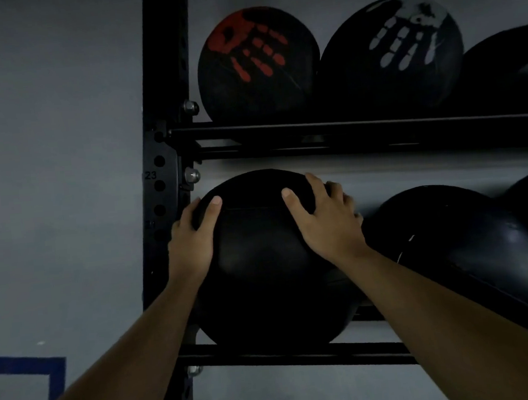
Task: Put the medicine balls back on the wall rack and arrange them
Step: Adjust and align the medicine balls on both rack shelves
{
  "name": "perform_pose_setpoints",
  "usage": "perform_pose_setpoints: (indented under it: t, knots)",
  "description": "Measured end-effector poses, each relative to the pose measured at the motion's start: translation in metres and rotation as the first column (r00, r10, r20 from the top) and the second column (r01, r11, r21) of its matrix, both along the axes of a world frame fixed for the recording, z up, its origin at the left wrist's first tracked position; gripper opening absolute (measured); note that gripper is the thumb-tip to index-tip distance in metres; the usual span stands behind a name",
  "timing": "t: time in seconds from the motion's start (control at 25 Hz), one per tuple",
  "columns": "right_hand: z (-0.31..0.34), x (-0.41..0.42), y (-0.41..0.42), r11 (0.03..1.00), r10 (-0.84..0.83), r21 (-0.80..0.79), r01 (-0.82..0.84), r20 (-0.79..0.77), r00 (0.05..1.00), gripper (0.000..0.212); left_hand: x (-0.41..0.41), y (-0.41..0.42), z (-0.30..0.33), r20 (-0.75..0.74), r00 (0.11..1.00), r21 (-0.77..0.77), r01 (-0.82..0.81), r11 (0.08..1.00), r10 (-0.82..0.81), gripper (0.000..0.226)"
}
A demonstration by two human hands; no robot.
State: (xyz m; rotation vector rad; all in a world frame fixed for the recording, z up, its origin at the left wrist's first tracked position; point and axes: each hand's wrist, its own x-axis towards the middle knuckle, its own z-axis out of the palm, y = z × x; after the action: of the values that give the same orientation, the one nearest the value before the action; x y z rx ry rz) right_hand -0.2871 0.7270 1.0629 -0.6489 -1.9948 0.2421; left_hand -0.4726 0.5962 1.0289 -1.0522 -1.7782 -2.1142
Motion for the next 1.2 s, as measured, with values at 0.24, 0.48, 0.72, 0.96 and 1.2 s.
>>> perform_pose_setpoints:
  t: [0.24, 0.48, 0.72, 0.96, 1.2]
  knots:
    - [0.004, 0.0, 0.009, 0.999, 0.037, 0.023, -0.037, 0.004, 0.999, 0.085, 0.009, -0.001, -0.005, 0.052, 0.999, 0.032, -0.013, 0.999, 0.011, 0.093]
    - [0.004, 0.006, 0.006, 0.998, 0.059, 0.001, -0.059, 0.052, 0.997, 0.081, 0.012, -0.004, -0.006, 0.048, 0.999, 0.038, -0.003, 0.999, 0.001, 0.093]
    - [0.031, 0.056, 0.015, 0.997, 0.054, 0.034, -0.072, 0.374, 0.926, 0.084, 0.04, -0.02, 0.021, -0.09, 0.995, -0.113, -0.05, 0.992, 0.04, 0.071]
    - [0.074, 0.175, 0.075, 0.969, -0.126, 0.237, 0.07, 0.229, 0.965, 0.06, 0.158, 0.02, 0.086, -0.585, 0.811, -0.189, -0.163, 0.968, 0.022, 0.034]
    - [0.132, 0.318, 0.166, 0.94, -0.22, 0.264, 0.216, -0.014, 0.975, 0.052, 0.275, 0.111, 0.156, -0.748, 0.654, -0.116, -0.299, 0.947, 0.115, 0.042]
